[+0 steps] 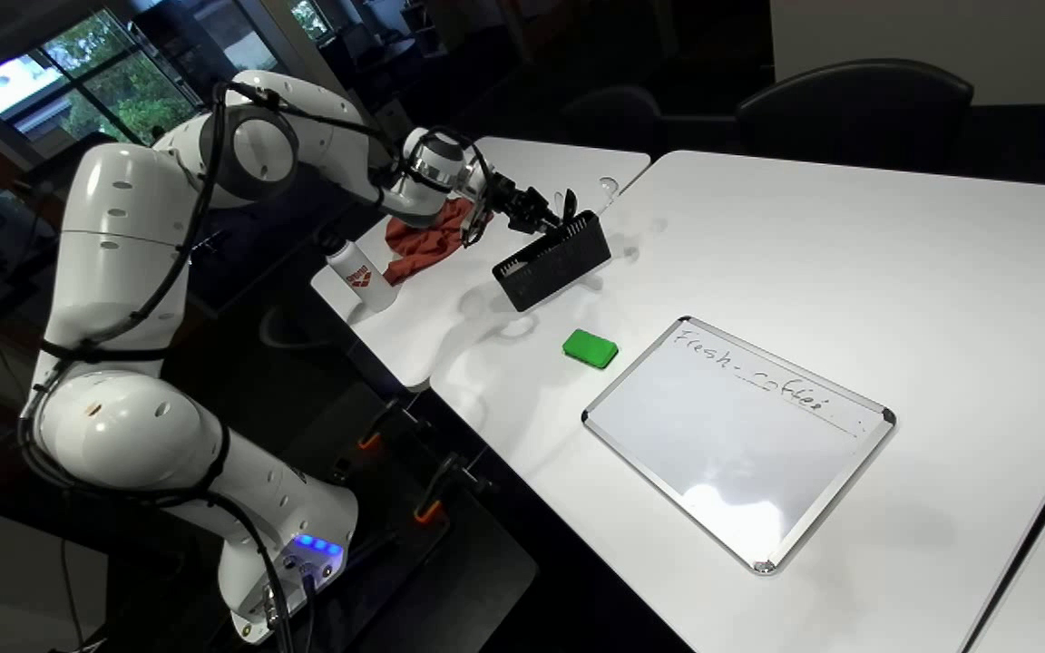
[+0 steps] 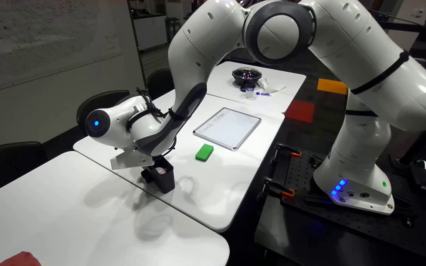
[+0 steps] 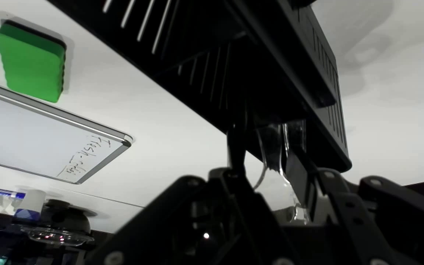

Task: Put the clear spoon on the rack on the table

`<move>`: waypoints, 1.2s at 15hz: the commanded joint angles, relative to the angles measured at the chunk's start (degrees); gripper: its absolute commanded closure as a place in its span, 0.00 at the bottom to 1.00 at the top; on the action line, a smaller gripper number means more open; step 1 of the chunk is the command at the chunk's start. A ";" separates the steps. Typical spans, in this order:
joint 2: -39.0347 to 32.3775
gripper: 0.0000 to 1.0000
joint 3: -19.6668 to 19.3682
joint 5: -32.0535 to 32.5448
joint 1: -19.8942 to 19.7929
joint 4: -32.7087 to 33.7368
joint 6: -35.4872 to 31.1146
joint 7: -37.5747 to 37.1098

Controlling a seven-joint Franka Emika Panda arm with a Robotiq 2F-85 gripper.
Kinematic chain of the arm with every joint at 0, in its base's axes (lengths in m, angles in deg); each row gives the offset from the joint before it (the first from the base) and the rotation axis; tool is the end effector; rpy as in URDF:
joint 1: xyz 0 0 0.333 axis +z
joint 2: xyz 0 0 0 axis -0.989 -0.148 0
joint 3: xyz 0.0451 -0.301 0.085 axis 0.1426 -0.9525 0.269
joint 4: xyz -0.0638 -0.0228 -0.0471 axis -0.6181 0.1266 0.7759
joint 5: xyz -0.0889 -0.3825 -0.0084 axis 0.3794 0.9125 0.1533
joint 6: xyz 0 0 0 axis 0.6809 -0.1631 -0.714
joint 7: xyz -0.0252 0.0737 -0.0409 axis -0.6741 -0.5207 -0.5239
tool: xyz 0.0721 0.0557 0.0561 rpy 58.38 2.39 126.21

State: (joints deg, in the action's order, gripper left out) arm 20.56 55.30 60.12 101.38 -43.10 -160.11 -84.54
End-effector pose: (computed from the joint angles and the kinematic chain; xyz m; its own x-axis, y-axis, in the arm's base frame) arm 0.6680 0.2260 0.1204 0.4448 -0.6152 0.6509 -0.8521 -0.5145 0.0960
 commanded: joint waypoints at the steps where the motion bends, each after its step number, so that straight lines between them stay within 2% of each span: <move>1: -0.61 0.92 -0.77 -1.45 0.51 1.61 0.81 2.07; 2: -0.46 1.00 -0.78 -1.37 0.57 1.49 0.77 2.04; 5: 0.63 0.96 -0.56 -1.31 0.86 0.44 0.81 2.03; 11: 5.62 0.96 -0.38 -0.45 2.88 -4.10 1.33 0.49; 18: 16.77 0.96 -0.48 4.27 6.82 -11.51 7.01 -2.90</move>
State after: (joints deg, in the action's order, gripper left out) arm 29.53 55.27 62.02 106.47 -47.69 -156.01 -85.08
